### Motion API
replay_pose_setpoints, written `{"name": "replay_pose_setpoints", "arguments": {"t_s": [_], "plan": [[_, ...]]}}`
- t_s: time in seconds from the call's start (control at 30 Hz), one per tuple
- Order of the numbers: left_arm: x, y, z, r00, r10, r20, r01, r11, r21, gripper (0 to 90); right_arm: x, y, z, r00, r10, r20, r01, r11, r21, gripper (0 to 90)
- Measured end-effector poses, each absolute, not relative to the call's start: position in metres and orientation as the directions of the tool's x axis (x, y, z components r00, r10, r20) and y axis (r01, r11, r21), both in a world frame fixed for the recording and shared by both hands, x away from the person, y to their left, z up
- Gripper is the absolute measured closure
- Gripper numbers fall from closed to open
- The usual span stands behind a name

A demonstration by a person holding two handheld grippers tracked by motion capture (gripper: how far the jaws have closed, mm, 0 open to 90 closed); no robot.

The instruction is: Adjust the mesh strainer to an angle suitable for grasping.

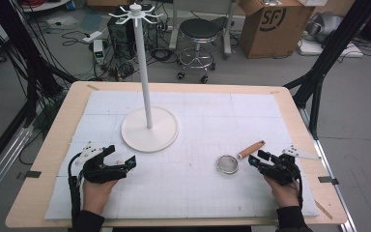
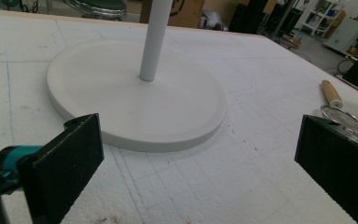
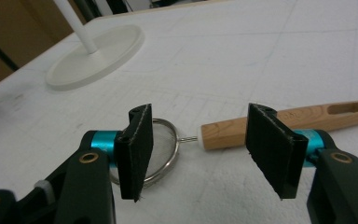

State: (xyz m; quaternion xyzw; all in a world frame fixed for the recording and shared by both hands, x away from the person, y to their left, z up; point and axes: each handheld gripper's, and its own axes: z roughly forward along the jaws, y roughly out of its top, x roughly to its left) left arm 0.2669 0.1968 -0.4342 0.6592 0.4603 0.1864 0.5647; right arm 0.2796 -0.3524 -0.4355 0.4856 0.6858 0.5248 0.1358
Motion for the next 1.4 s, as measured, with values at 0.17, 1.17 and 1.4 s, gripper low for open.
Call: {"name": "replay_pose_setpoints", "arguments": {"t_s": [0.17, 1.17, 1.4], "plan": [[0.267, 0.197, -0.435, 0.503, 0.822, -0.268, 0.397, 0.056, 0.916, 1.6, 0.282, -0.356, -0.438, -0.473, 0.809, 0.349, 0.547, -0.040, 0.836, 49.3], [0.269, 0.195, -0.435, 0.506, 0.822, -0.260, 0.398, 0.045, 0.916, 1.6, 0.304, -0.370, -0.452, -0.399, 0.790, 0.465, 0.666, -0.099, 0.739, 89.6], [0.269, 0.195, -0.436, 0.506, 0.823, -0.258, 0.398, 0.042, 0.916, 1.6, 0.308, -0.371, -0.453, -0.380, 0.794, 0.475, 0.679, -0.109, 0.726, 89.6]]}}
